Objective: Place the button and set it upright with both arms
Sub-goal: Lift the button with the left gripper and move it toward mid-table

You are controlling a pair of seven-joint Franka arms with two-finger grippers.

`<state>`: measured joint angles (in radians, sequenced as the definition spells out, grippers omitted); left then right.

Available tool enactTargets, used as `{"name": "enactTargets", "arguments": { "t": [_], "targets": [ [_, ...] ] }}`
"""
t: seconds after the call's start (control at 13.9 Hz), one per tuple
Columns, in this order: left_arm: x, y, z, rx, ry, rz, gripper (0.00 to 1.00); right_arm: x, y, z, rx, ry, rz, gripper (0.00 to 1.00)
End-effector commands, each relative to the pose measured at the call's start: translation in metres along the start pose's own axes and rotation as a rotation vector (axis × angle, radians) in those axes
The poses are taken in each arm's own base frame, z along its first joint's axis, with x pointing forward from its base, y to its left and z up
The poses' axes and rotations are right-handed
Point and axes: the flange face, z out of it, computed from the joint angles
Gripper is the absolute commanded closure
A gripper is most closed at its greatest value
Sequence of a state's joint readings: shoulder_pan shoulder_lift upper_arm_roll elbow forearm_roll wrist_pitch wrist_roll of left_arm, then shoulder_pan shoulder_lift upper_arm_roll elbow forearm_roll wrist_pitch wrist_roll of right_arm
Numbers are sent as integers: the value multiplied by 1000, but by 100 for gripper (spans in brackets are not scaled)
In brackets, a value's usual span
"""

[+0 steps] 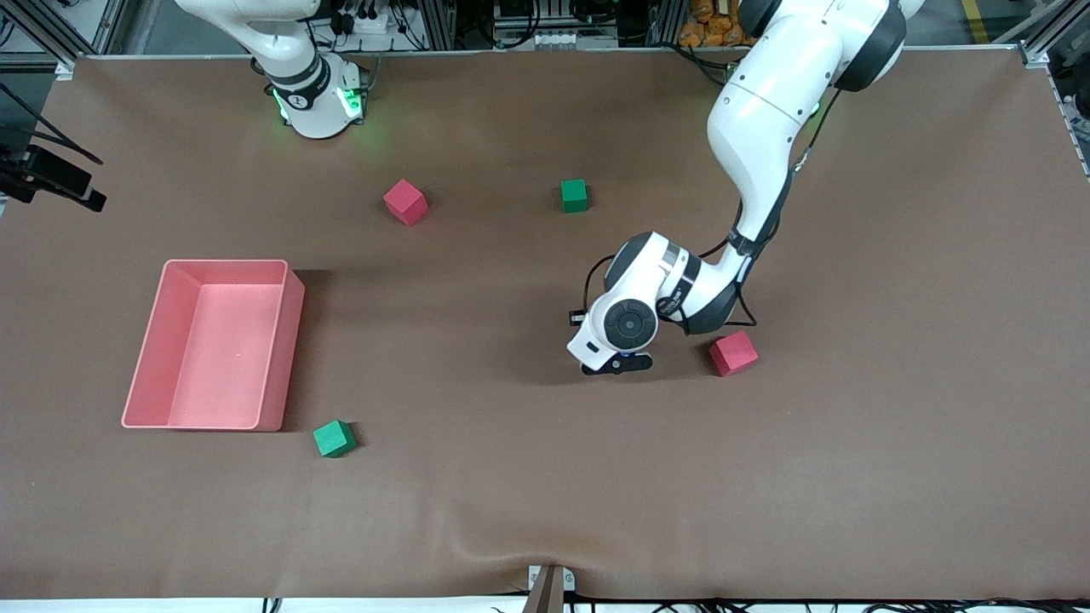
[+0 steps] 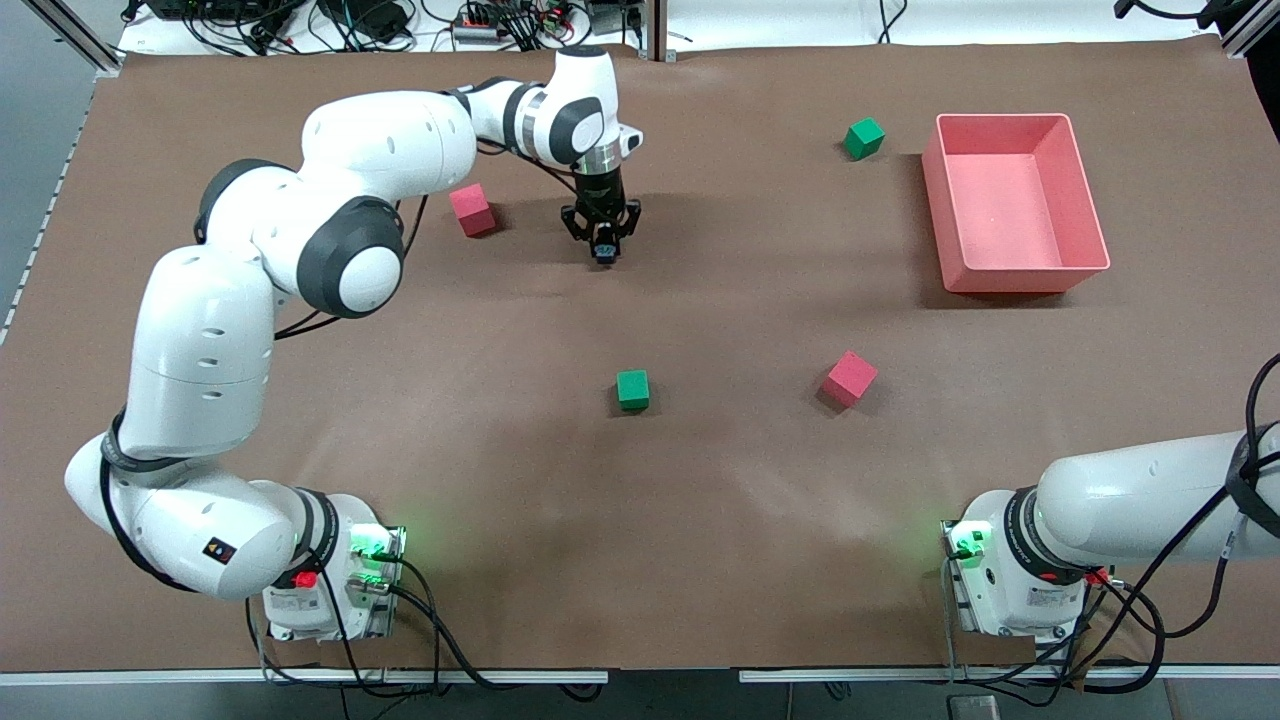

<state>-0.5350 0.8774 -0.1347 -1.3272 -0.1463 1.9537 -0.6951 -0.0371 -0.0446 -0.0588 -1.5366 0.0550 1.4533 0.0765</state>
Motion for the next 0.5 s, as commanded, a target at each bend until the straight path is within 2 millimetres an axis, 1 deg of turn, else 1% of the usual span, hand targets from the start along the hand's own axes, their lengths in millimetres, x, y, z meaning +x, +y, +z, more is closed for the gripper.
{"name": "enactTargets", "arguments": {
  "t": [0.0,0.14,0.22,0.36,0.43],
  "targets": [
    [-11,25,-26,-60,75,-63,100,0,-4,-9,12,17,3,0],
    [-23,51,-29,-119,159,-132,100,1,-4,-9,14,27,3,0],
    [-25,62,-33,-156,227,-159,100,2,-3,-9,14,25,5,0],
    [-38,84,-29,-176,346,-175,100,2,-3,-9,14,27,6,0],
    [-48,96,-29,-179,415,-172,100,2,-1,-9,14,25,9,0]
  ]
}}
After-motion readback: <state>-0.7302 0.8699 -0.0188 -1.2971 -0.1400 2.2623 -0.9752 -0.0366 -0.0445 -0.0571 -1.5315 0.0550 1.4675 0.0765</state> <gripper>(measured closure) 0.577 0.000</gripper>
